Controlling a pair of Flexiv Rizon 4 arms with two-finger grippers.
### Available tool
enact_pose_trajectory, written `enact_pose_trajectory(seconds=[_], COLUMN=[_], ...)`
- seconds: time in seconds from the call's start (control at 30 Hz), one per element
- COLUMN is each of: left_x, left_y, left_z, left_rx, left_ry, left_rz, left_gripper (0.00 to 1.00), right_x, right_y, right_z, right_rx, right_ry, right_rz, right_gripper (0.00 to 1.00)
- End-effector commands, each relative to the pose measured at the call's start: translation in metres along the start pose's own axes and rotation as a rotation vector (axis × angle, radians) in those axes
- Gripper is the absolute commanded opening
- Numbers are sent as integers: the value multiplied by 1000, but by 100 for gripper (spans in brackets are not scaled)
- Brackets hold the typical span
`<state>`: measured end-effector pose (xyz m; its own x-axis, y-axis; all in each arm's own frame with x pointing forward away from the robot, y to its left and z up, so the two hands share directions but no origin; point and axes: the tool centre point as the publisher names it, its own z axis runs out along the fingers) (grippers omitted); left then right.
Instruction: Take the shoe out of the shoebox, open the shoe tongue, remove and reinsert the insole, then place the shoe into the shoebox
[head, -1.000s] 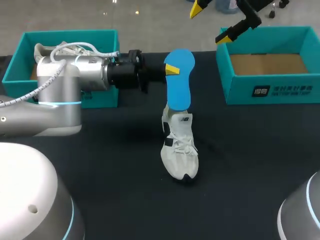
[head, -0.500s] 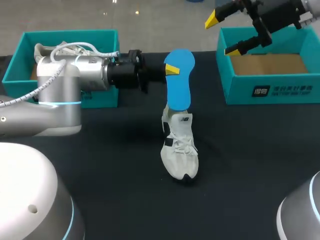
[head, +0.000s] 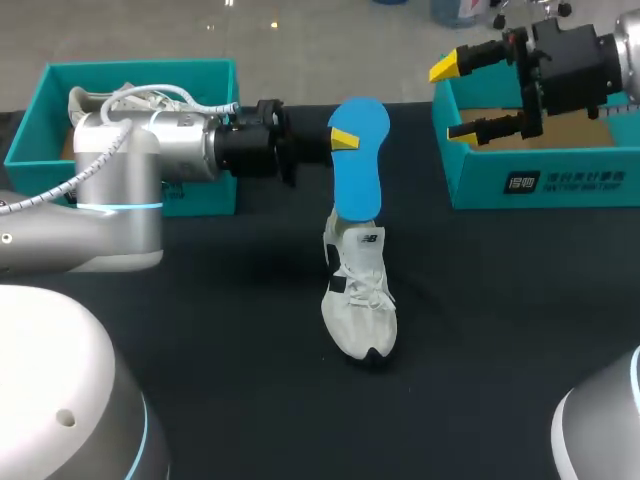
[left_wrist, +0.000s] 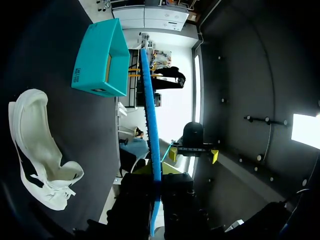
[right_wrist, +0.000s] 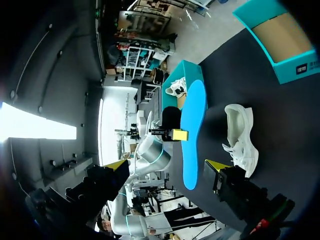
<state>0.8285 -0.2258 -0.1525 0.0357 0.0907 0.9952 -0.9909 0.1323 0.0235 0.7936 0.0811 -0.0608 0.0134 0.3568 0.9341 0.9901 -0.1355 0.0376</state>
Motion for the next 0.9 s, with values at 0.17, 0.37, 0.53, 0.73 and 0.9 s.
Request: enact_pose_trajectory(seconds=[0.17, 0.37, 0.53, 0.73, 0.9], left_x=[0, 0, 0, 0, 0], left_y=[1, 1, 1, 1, 1], left_z=[0, 0, 0, 0, 0], left_rx=[2, 2, 2, 2, 2], left_ry=[-1, -1, -1, -1, -1], left_rz=[0, 0, 0, 0, 0], left_gripper=[0, 0, 0, 0, 0], right_x=[-4, -4, -13, -25, -37], right_y=[-6, -6, -3, 1, 2], right_z=[2, 2, 5, 8, 13], right_rx=[-13, -13, -15, -26, -28], right_ry=[136, 136, 125, 180, 172], right_rz=[0, 0, -143, -113, -99], right_gripper=[100, 100, 100, 100, 100])
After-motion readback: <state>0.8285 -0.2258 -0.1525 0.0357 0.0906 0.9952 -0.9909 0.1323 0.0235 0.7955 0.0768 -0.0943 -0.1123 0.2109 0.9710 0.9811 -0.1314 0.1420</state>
